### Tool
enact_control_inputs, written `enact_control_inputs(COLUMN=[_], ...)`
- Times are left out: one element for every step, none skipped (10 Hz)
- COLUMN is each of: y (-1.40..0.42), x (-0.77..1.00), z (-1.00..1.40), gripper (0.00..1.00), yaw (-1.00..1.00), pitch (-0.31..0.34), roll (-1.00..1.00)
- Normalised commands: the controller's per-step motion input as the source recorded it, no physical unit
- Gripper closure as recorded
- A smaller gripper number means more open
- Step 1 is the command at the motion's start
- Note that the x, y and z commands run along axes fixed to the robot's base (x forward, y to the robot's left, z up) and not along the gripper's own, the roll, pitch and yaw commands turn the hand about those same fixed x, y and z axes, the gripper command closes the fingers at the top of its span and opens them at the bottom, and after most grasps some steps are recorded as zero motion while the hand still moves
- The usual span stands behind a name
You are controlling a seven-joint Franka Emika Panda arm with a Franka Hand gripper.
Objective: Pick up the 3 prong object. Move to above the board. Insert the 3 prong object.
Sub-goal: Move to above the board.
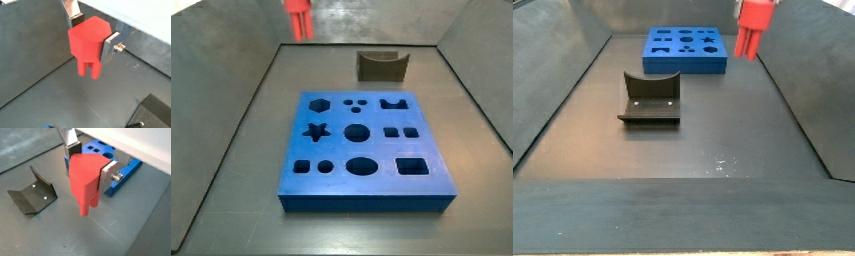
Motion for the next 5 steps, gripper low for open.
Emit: enact_control_inputs(y=[-0.05, -0.04, -0.04, -0.03, -0.02], x=[0.00, 0.00, 0.00, -0.01, -0.01], z=[1.00, 1.00, 1.00, 1.00, 0.97], gripper=[1.00, 1.00, 1.00, 1.00, 1.00], yaw=[-0.03, -0.03, -0.03, -0.03, -0.03], pitch=[0.064, 0.064, 0.065, 0.063, 0.060], roll=[-0.14, -0.14, -0.14, -0.14, -0.14])
